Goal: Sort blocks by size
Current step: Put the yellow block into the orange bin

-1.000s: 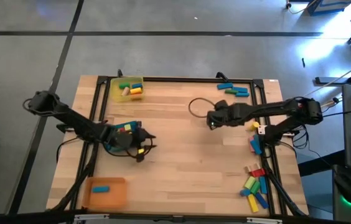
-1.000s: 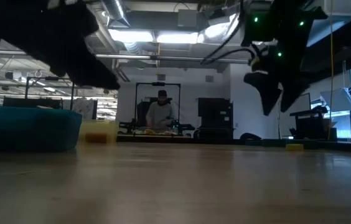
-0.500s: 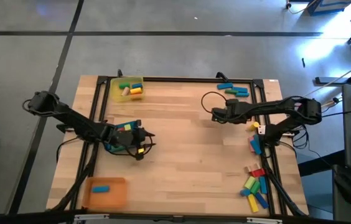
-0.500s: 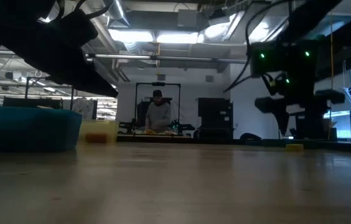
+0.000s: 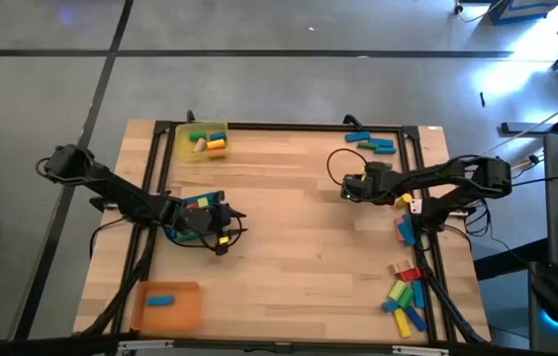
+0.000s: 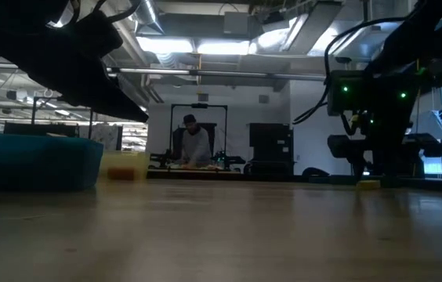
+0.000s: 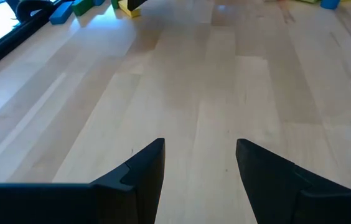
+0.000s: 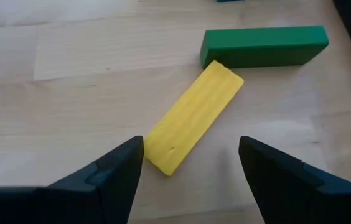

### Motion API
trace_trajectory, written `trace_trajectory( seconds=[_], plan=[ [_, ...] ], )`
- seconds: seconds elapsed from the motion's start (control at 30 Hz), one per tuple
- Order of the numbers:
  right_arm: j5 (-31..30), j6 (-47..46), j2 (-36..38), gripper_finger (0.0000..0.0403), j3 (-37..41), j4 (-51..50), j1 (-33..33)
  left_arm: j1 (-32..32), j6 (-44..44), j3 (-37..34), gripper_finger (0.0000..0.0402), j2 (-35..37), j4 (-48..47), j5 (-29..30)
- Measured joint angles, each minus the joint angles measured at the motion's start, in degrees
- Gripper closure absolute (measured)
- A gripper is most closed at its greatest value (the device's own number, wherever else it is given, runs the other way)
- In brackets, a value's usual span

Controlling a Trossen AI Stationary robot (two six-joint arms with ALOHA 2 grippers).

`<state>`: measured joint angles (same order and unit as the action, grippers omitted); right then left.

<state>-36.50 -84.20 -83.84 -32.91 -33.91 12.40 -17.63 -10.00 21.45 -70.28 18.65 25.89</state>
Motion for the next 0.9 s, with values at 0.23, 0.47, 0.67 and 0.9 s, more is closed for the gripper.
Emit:
trace_trajectory(
  seconds=[0.23,0.47,0.67,0.9],
  plan=[
    [-2.7,-0.9,-0.1,0.0134,0.1,1.5,0.0,0.0,0.0,0.0,0.022,0.0,0.0,0.0],
    [-4.9,-2.5,-0.1,0.0134,0.0,2.8,0.9,0.0,0.0,0.0,0.022,0.0,0.0,0.0],
    [-5.5,-2.7,-2.0,0.0134,0.0,2.9,0.9,0.0,0.0,0.0,0.022,0.0,0.0,0.0],
    [-5.4,-4.0,-8.8,0.0134,-0.1,5.4,0.7,0.0,-0.1,0.0,0.022,0.0,0.0,0.0]
  ],
)
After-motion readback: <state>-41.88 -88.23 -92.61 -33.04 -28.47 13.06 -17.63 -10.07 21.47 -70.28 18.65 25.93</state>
